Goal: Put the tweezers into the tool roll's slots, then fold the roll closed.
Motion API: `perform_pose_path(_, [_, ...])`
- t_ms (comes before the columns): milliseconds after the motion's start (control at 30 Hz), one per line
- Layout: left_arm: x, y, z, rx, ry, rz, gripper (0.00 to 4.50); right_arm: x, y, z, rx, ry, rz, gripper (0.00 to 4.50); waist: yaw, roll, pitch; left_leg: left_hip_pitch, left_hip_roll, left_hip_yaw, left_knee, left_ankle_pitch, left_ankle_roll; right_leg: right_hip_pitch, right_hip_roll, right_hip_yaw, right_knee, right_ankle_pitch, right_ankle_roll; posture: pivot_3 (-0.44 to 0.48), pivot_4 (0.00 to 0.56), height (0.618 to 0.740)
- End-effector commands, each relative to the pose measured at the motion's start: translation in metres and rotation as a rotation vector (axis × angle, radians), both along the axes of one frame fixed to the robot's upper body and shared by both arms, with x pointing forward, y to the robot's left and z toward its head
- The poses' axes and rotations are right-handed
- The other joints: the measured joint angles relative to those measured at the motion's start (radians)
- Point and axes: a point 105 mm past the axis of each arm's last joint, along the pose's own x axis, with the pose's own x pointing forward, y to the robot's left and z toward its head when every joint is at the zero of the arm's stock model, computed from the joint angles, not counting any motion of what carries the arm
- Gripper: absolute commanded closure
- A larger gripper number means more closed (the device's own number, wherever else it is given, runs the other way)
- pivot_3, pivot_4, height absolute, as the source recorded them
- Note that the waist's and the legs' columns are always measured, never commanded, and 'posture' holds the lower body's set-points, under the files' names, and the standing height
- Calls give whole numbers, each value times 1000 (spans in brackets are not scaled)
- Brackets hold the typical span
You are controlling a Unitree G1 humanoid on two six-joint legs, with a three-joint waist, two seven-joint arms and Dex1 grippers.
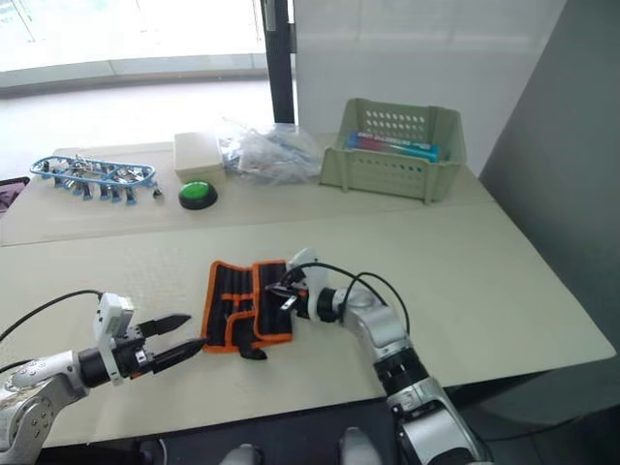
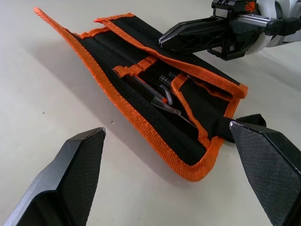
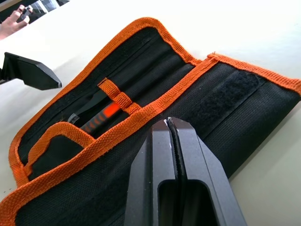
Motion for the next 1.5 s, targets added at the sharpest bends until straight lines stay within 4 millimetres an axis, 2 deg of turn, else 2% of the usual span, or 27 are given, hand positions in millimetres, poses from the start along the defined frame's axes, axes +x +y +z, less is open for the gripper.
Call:
perform_pose_path(33, [7, -4, -3, 15, 10, 17, 0, 4, -9, -15, -56, 34, -45, 4479, 0, 0, 0, 3, 0, 0, 0, 0, 0, 3, 0, 0, 0, -1, 1, 0, 150, 736])
perform_pose_path(200, [14, -4, -7, 7, 26, 52, 0, 3, -8, -18, -67, 39, -48, 4479, 0, 0, 0, 8, 0, 0, 0, 1, 0, 9, 0, 0, -1, -1, 2, 0, 150, 736])
perform_pose_path(300, [14, -6, -3, -37, 20, 56, 719, 0, -6, -17, -65, 33, -40, 4500, 0, 0, 0, 8, 0, 0, 0, 1, 0, 9, 0, 0, 0, -1, 2, 0, 150, 736])
perform_pose_path(667, [13, -4, 3, -61, -1, 56, 4446, -4, -1, -17, -61, 45, -29, 4500, 0, 0, 0, 8, 0, 0, 0, 1, 0, 9, 0, 0, -1, -1, 2, 0, 150, 736])
perform_pose_path(933, [14, -8, 4, -65, -8, 58, 4478, -5, -2, -19, -69, 51, -28, 4500, 0, 0, 0, 8, 0, 0, 0, 1, 0, 9, 0, 0, -1, -1, 2, 0, 150, 736])
perform_pose_path(1033, [16, -10, 11, -87, -26, 55, 4478, -6, -2, -19, -71, 52, -28, 4500, 0, 0, 0, 8, 0, 0, 0, 1, 0, 9, 0, 0, -1, -1, 2, 0, 150, 736])
perform_pose_path(1133, [20, -24, 32, -156, -71, 11, 4478, -8, -1, -21, -76, 59, -29, 4500, 3, 0, 0, 8, 0, 0, 0, 1, 0, 9, 0, 0, -1, -1, 2, 0, 150, 736])
perform_pose_path(1267, [20, -38, 41, -184, -69, -56, 4478, -9, -1, -23, -79, 64, -33, 4500, 0, 0, 0, 8, 0, 0, 0, 1, 0, 9, 0, 0, -1, -1, 2, 0, 150, 736])
perform_pose_path(1367, [21, -52, 36, -166, -40, -108, 4478, -10, -1, -24, -81, 67, -34, 4500, -3, 0, 0, 8, 0, 0, 0, 1, 0, 9, 0, 0, -1, -1, 2, 0, 150, 736])
perform_pose_path(1500, [30, -68, 19, -129, -2, -122, 4478, -12, -2, -24, -81, 71, -36, 4500, 1, 0, 0, 8, 0, 0, 0, 1, 0, 9, 0, 1, -1, -1, 2, 0, 150, 736])
